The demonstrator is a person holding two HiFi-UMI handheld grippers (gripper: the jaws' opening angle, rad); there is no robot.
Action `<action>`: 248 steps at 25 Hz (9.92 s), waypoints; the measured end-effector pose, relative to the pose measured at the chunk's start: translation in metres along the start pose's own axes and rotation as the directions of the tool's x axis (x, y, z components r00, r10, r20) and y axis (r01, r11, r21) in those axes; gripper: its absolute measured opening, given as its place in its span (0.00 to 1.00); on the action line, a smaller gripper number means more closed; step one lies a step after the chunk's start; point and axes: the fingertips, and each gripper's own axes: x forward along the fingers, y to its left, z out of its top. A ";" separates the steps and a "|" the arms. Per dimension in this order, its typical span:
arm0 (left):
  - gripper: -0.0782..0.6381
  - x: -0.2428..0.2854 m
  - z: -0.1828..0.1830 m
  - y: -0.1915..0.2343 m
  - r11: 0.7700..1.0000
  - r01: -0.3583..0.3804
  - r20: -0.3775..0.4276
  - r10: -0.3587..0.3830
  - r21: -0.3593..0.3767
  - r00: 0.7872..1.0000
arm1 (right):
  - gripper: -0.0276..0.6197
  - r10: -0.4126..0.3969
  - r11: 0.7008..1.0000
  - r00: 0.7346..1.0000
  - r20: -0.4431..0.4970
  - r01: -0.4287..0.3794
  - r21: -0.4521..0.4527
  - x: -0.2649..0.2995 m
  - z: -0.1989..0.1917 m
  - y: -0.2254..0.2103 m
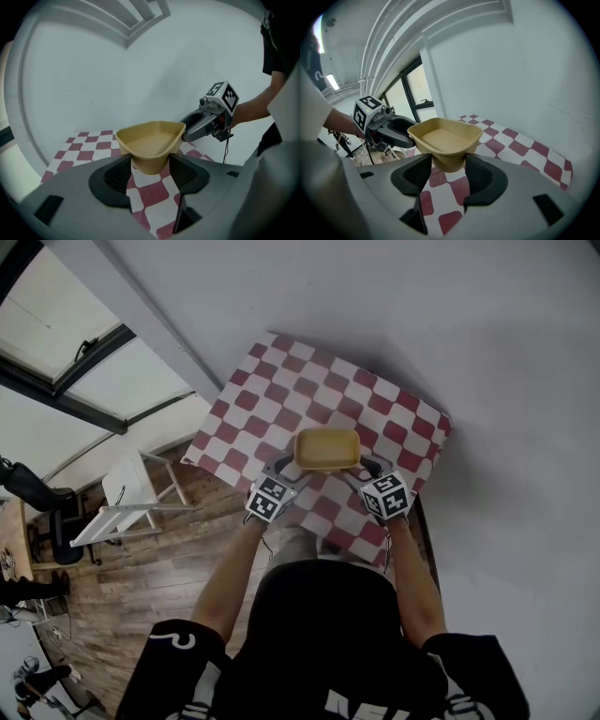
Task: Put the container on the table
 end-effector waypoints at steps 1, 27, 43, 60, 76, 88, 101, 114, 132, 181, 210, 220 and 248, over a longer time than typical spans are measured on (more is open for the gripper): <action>0.49 0.002 -0.004 0.001 1.000 0.005 -0.008 -0.005 -0.003 1.000 | 0.41 0.001 1.000 1.000 -0.007 -0.001 0.001 0.003 -0.003 -0.001; 0.45 0.041 -0.048 0.023 0.995 0.096 -0.146 -0.096 -0.005 0.985 | 0.39 0.023 1.000 0.992 -0.127 -0.024 -0.004 0.044 -0.036 -0.026; 0.42 0.059 -0.066 0.032 0.997 0.071 -0.185 -0.073 -0.017 0.980 | 0.36 0.021 1.000 0.987 -0.158 -0.023 -0.009 0.057 -0.045 -0.037; 0.40 0.070 -0.077 0.038 0.997 0.057 -0.210 -0.066 -0.050 0.976 | 0.34 0.025 1.000 0.981 -0.190 -0.026 -0.005 0.067 -0.052 -0.043; 0.40 0.081 -0.098 0.043 0.993 0.065 -0.234 -0.087 -0.100 0.968 | 0.33 0.025 1.000 0.966 -0.258 -0.023 0.012 0.084 -0.070 -0.048; 0.40 0.088 -0.107 0.042 0.990 0.083 -0.298 -0.113 -0.113 0.948 | 0.33 0.018 0.999 0.953 -0.304 -0.004 0.046 0.093 -0.083 -0.052; 0.40 0.092 -0.109 0.044 0.989 0.088 -0.308 -0.120 -0.117 0.944 | 0.33 0.015 0.998 0.950 -0.311 0.002 0.055 0.093 -0.084 -0.054; 0.40 0.091 -0.114 0.041 0.984 0.102 -0.337 -0.146 -0.144 0.930 | 0.32 0.021 0.997 0.945 -0.327 0.002 0.071 0.094 -0.091 -0.051; 0.49 0.079 -0.129 0.036 0.982 0.099 -0.361 -0.152 -0.163 0.920 | 0.34 0.021 0.995 0.936 -0.351 0.014 0.095 0.089 -0.101 -0.043; 0.45 -0.004 -0.032 -0.001 0.993 -0.031 -0.076 0.022 -0.111 0.997 | 0.36 -0.090 0.996 0.992 -0.092 0.089 -0.014 -0.005 -0.031 -0.023; 0.26 -0.030 0.046 0.002 0.988 -0.143 0.144 0.151 -0.065 0.978 | 0.23 -0.141 0.988 0.984 0.110 0.146 -0.040 -0.052 0.036 -0.028; 0.23 -0.031 0.056 0.000 0.988 -0.143 0.166 0.150 -0.051 0.975 | 0.16 -0.139 0.988 0.981 0.139 0.146 -0.045 -0.059 0.045 -0.024; 0.15 -0.040 0.054 -0.002 0.987 -0.139 0.206 0.153 -0.083 0.967 | 0.07 -0.143 0.986 0.974 0.175 0.155 -0.060 -0.072 0.049 -0.018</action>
